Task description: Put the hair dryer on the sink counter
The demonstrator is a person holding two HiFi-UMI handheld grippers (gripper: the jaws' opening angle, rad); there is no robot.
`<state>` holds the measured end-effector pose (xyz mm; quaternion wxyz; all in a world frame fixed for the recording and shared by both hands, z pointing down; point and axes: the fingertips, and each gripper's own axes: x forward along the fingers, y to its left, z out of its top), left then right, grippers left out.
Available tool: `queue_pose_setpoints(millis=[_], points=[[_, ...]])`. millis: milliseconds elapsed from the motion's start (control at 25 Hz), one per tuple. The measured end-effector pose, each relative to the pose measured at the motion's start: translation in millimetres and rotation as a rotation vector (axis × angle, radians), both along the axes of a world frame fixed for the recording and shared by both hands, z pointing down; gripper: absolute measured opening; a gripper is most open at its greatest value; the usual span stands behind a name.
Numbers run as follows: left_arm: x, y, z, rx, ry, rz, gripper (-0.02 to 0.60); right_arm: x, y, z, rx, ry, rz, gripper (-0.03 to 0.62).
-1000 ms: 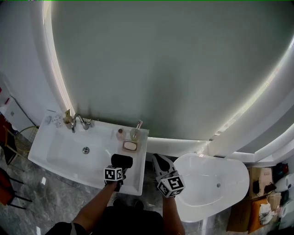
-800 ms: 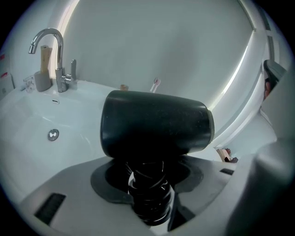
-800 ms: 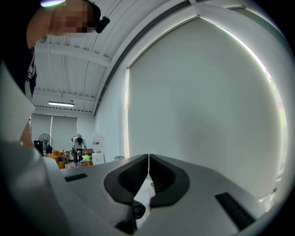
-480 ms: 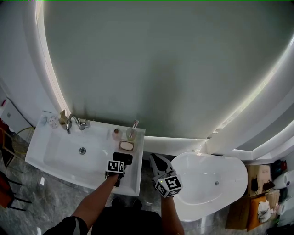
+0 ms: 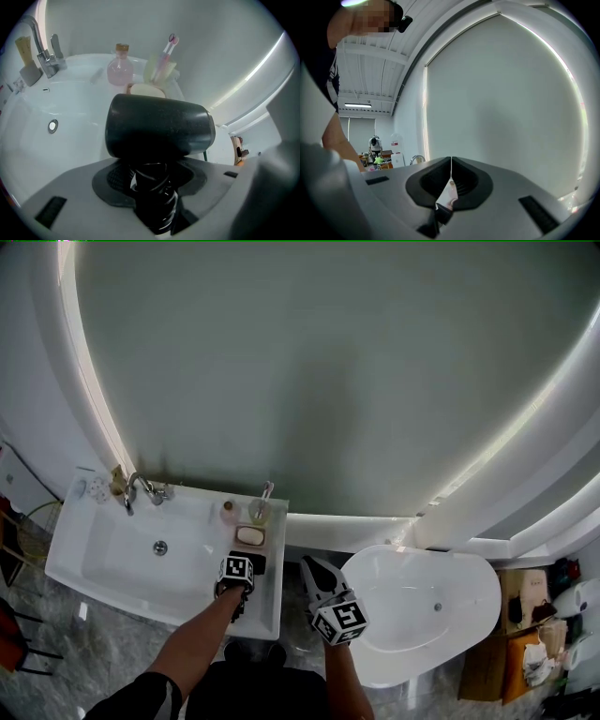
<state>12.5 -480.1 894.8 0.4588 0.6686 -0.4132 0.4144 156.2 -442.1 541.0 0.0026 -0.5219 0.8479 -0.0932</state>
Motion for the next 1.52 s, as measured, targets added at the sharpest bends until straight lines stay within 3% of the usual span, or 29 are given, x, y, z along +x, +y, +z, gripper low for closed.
queue_pose_setpoints(millis=[320,920,1520], points=[[2.3,-3.7,18.0,-0.061,-0.057,-0.019,0.222,10.0,1.0,11.3,-0.034,-0.009,0.014,0.029],[5.8,-4.1,16.9,-0.057,-0.109,0.038,0.224,9.8,5.7,24.5,-0.059,-0.014,0.004,0.029],[5.7,-2.7,17.9,-0.059,-0.057,0.005,0.224,12.0,7.7,23.6,-0.059,-0.003,0.003,0.029]])
